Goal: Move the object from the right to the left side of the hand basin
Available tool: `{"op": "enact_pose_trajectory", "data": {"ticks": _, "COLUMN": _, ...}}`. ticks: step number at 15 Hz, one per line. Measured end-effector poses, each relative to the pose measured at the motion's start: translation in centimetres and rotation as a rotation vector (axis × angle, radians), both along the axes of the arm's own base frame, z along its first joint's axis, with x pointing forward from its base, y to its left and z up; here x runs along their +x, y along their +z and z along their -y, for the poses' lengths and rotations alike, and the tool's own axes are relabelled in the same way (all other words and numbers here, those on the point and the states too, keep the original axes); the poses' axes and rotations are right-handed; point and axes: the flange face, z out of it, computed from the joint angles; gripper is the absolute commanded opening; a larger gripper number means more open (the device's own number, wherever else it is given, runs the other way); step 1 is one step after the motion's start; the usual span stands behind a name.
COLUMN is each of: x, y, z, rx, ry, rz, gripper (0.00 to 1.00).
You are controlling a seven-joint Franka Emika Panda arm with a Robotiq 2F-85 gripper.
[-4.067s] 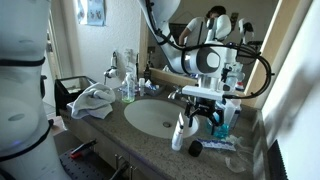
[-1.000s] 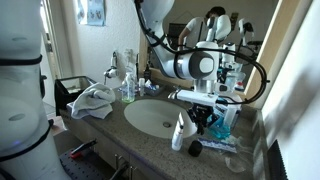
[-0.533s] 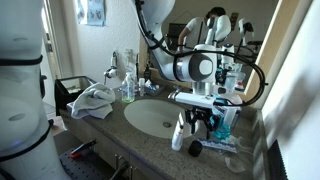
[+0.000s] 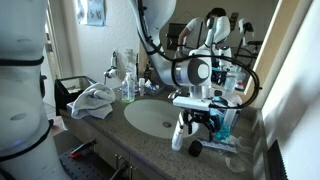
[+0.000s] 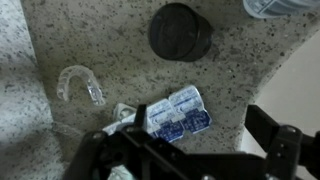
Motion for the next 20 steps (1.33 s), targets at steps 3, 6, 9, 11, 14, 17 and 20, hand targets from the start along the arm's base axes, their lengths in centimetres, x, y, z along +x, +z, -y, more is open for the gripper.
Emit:
{"op": "enact_pose_trajectory", "data": {"ticks": 3, "x": 0.06, "y": -0.53, "z": 0.09, "rx": -0.037, "ry": -0.01, "rz": 0.005, "gripper": 1.0}}
{"op": "enact_pose_trajectory", "data": {"ticks": 6, "x": 0.0, "y": -0.8, "z": 0.33, "rx": -0.065, "ry": -0.016, "rz": 0.008, "gripper": 1.0}}
{"op": "enact_pose_trajectory", "data": {"ticks": 9, "x": -0.06, "y": -1.05, "z": 0.4, "rx": -0.081, "ry": -0.018, "rz": 0.004, "gripper": 1.0}}
{"op": "enact_pose_trajectory", "data": {"ticks": 11, "x": -0.06, "y": -1.07, "z": 0.4, "rx": -0.085, "ry": -0.018, "rz": 0.004, "gripper": 1.0}}
{"op": "enact_pose_trajectory", "data": {"ticks": 14, "x": 0.01, "y": -1.08, "z": 0.3, "rx": -0.095, "ry": -0.013, "rz": 0.003, "gripper": 0.66}}
{"op": "enact_pose_trajectory", "data": {"ticks": 17, "x": 0.2, "y": -1.04, "z": 0.1, "rx": -0.098, "ry": -0.002, "rz": 0.007, "gripper": 0.42}}
{"op": "enact_pose_trajectory", "data": {"ticks": 20, "x": 0.42, "y": -1.03, "z": -0.21, "rx": -0.098, "ry": 0.005, "rz": 0.01, "gripper": 0.2}}
